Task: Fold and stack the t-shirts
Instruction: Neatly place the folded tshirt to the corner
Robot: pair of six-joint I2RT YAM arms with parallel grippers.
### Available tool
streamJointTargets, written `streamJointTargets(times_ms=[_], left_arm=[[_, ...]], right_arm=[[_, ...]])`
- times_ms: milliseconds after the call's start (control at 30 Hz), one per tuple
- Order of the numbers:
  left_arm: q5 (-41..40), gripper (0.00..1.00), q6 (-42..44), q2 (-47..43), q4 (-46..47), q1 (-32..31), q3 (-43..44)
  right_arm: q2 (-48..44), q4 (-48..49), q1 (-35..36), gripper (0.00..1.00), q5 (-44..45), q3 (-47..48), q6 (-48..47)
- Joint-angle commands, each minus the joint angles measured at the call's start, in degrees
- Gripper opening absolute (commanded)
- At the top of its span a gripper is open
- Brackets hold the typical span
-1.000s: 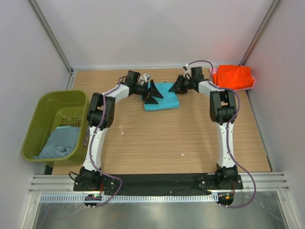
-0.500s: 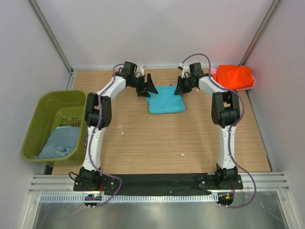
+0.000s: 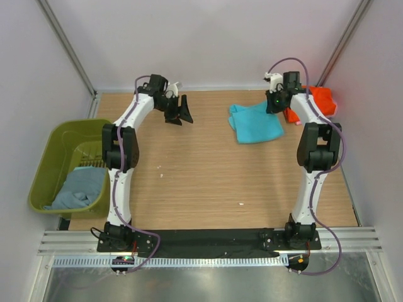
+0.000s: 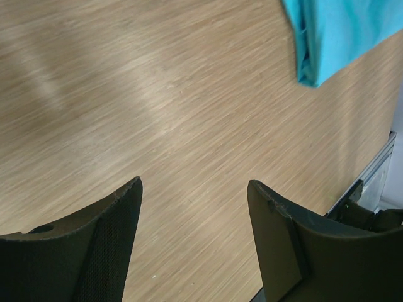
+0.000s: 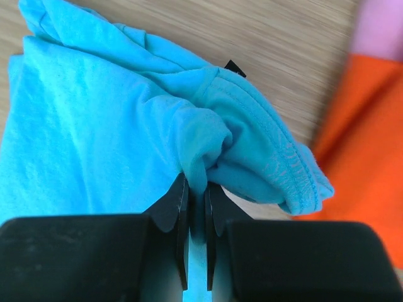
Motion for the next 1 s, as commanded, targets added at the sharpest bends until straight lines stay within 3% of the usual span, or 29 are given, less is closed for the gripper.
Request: streamJointTargets(times_ms=[0,367,967], left_arm=[[0.3,0.68,1.2,-3.3,-0.6,-0.5,-0.5],[-0.9,0.68,1.6,-4.0,0.0,-2.9,-2.1],[-7.1,0.7,5.7,-4.4,-2.0,-8.2,-2.4]], right_arm=[[-4.3,1.2,-3.5,0.01,5.1,3.3,-4.0],[-1.2,2.3,-9.5,0.01,7.9,15.1,-7.4],[4.0,5.7,-16.2,0.01,10.6,24.0,-8.4]])
